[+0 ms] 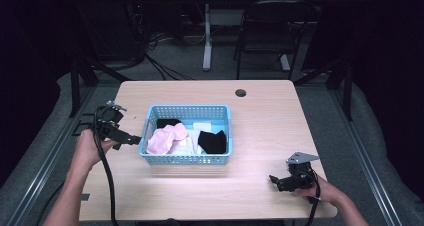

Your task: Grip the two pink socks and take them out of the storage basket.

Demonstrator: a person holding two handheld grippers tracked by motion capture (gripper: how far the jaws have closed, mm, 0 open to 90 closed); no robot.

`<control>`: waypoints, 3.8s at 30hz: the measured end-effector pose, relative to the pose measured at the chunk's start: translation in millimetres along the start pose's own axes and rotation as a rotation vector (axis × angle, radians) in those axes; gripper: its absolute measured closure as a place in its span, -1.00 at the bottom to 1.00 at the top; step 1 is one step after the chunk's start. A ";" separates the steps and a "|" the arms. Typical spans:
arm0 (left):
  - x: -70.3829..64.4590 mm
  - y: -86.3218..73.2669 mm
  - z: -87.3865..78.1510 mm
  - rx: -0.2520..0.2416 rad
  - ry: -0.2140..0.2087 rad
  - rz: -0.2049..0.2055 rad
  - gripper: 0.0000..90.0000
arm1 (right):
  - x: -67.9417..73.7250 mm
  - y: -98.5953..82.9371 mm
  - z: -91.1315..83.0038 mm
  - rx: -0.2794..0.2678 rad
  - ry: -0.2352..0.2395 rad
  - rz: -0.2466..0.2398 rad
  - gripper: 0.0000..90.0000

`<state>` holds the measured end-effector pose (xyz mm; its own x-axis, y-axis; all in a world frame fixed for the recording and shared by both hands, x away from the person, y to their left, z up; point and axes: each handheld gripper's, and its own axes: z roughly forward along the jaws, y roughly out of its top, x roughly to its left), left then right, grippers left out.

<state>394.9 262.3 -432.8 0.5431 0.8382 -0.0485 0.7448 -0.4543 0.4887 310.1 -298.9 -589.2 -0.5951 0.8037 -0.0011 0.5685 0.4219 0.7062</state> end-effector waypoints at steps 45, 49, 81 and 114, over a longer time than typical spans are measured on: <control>-39.3 68.2 121.9 0.242 -0.092 0.137 -0.82 | -0.4 0.0 0.0 0.000 0.002 -0.004 -1.00; -40.6 67.9 124.4 0.251 -0.106 0.136 -0.73 | -0.3 0.0 0.1 -0.001 0.003 -0.002 -1.00; -35.7 64.1 130.2 0.279 0.062 0.118 0.85 | -0.5 0.1 0.0 0.001 0.004 -0.003 -1.00; -34.5 79.5 54.9 0.113 0.022 0.129 0.84 | -0.5 0.1 -0.1 0.002 0.005 -0.004 -1.00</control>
<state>456.6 180.7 -440.1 0.6293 0.7767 0.0282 0.7090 -0.5885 0.3886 310.4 -299.3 -589.1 -0.6001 0.7999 0.0001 0.5675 0.4257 0.7048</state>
